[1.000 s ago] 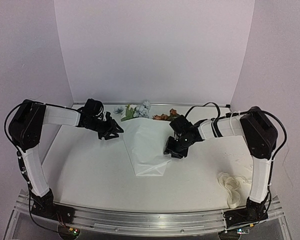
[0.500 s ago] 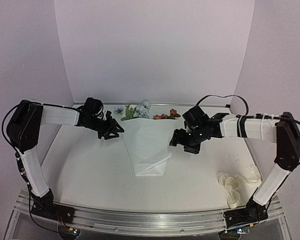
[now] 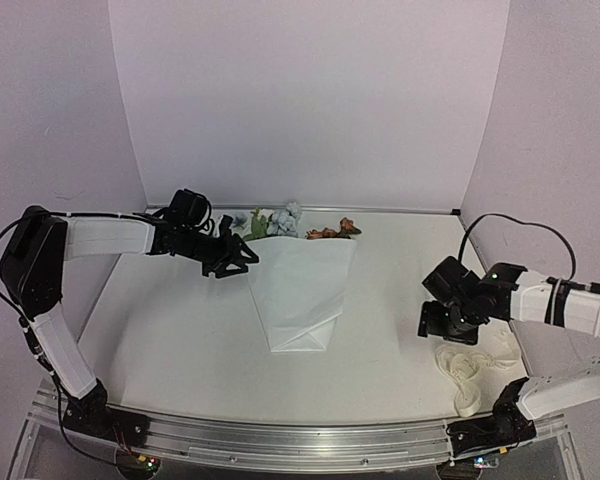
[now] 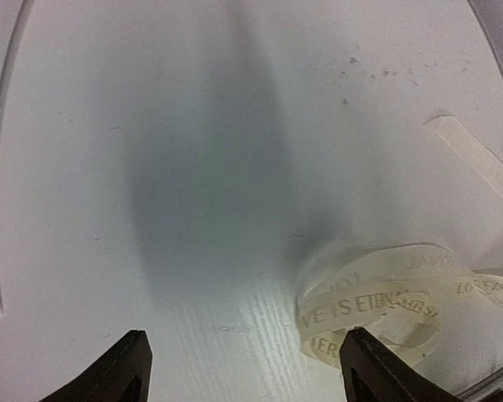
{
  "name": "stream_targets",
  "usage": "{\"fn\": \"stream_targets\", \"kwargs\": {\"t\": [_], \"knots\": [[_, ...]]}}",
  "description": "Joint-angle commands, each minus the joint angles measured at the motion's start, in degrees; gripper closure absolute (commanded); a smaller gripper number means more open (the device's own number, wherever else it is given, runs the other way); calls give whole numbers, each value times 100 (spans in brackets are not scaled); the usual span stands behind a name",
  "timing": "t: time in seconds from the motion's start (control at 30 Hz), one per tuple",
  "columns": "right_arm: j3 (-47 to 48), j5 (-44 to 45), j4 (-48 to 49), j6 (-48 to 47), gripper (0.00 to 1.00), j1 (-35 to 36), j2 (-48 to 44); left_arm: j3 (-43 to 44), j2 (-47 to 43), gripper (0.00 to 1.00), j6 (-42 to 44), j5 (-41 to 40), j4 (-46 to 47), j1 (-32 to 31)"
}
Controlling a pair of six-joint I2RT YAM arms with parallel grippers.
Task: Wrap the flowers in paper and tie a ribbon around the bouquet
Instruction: Move the folded bouquet to the center of the board.
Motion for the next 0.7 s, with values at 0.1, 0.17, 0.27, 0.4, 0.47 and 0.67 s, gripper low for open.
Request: {"fn": "stream_targets", "kwargs": {"t": [0.1, 0.17, 0.27, 0.4, 0.47, 0.67], "knots": [[-1270, 1106, -652, 1026, 32, 1, -1134, -176, -573, 57, 131, 87, -37, -70], [-1491, 1151, -591, 1142, 39, -30, -1311, -190, -633, 57, 157, 100, -67, -70], [-1578, 867, -260, 895, 44, -86, -1333, -185, -678, 57, 206, 105, -130, -70], [-1535, 559, 26, 727, 47, -106, -1152, -196, -679, 58, 219, 110, -148, -70], [-1557, 415, 174, 711, 48, -107, -1077, -213, -688, 58, 219, 110, -143, -70], [-1662, 220, 398, 809, 52, -134, -842, -243, -710, 58, 232, 118, -172, -73]]}}
